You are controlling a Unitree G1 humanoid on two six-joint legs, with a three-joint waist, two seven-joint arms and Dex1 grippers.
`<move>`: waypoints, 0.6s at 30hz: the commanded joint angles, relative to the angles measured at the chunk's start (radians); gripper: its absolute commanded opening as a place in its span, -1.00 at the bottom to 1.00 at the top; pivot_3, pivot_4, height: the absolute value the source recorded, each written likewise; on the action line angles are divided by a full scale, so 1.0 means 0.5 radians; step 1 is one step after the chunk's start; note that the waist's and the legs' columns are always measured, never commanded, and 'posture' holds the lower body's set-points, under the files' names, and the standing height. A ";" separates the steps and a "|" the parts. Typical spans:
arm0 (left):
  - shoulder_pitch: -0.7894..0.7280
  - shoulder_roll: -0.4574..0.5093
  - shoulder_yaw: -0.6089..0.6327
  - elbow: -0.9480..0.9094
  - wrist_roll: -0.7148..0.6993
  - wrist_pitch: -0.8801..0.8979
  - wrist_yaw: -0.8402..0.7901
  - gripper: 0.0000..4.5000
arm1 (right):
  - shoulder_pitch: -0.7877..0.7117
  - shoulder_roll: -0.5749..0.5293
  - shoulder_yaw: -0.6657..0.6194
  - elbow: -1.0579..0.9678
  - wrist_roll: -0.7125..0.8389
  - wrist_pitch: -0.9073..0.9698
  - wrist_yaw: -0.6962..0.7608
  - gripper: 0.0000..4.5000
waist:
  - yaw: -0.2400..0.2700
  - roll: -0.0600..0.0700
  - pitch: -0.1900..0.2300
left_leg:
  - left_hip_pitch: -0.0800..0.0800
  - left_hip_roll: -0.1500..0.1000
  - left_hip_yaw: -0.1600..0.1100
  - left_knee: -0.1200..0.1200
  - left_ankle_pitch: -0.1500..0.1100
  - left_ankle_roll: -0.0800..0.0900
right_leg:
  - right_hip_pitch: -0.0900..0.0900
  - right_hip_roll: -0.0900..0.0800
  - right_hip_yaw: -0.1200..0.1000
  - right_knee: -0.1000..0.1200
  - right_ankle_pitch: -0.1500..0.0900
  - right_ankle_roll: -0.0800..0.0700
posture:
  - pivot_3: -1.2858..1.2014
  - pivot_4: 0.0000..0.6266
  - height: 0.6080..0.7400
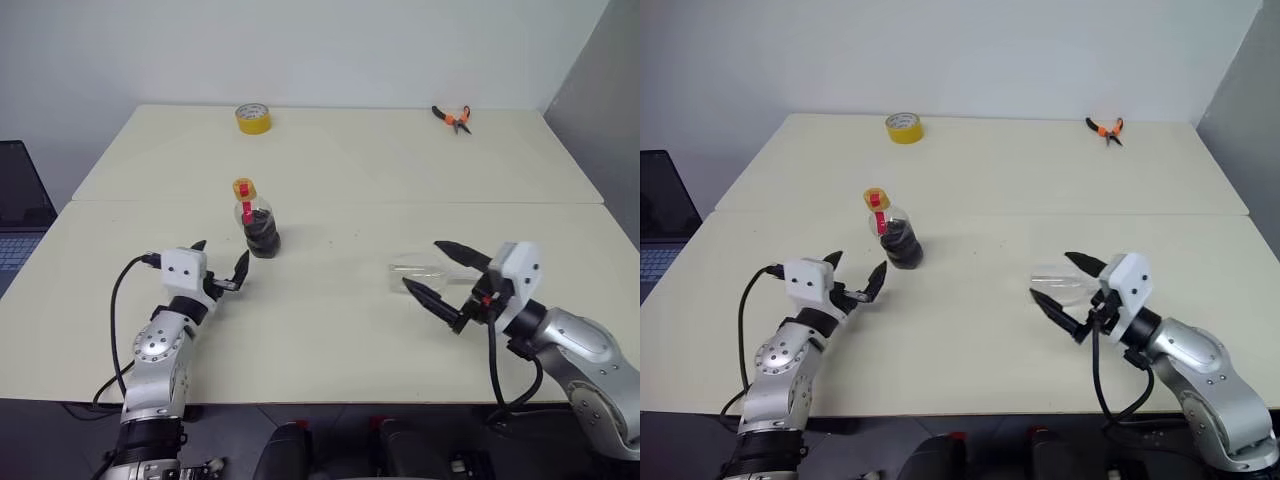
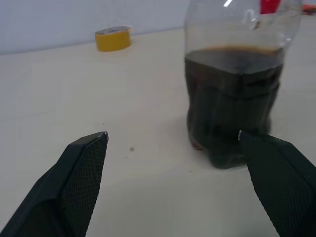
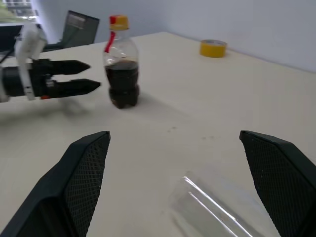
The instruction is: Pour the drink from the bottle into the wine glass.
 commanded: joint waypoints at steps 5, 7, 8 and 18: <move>-0.019 -0.022 -0.044 -0.155 0.013 0.015 0.016 0.99 | -0.170 0.044 0.099 0.039 -0.054 -0.026 0.080 1.00 | 0.001 -0.001 0.001 | -0.003 0.000 -0.002 0.000 0.000 0.000 | -0.001 0.000 -0.002 -0.002 0.000 0.000 | 0.03 -0.52 1.00; -0.038 -0.040 -0.049 -0.163 0.019 0.033 0.052 0.99 | -0.198 0.064 0.109 0.067 -0.076 -0.037 0.092 1.00 | 0.003 -0.002 0.001 | -0.003 0.000 -0.003 0.000 0.000 0.000 | -0.001 0.000 -0.003 -0.003 0.000 0.000 | 0.03 -0.52 1.00; -0.055 -0.055 -0.055 -0.164 0.022 0.049 0.075 0.99 | -0.213 0.078 0.114 0.082 -0.086 -0.043 0.098 1.00 | 0.004 -0.002 0.001 | -0.004 0.000 -0.004 0.001 0.000 0.000 | -0.001 0.000 -0.004 -0.003 0.000 0.000 | 0.03 -0.52 1.00; -0.291 -0.165 -0.139 -0.092 0.118 0.212 0.264 0.99 | -0.319 0.180 0.150 0.100 0.026 0.034 0.192 1.00 | 0.007 -0.003 0.001 | -0.008 0.000 -0.007 0.003 0.000 0.000 | -0.001 0.000 -0.008 -0.004 0.001 0.000 | 0.03 -0.52 1.00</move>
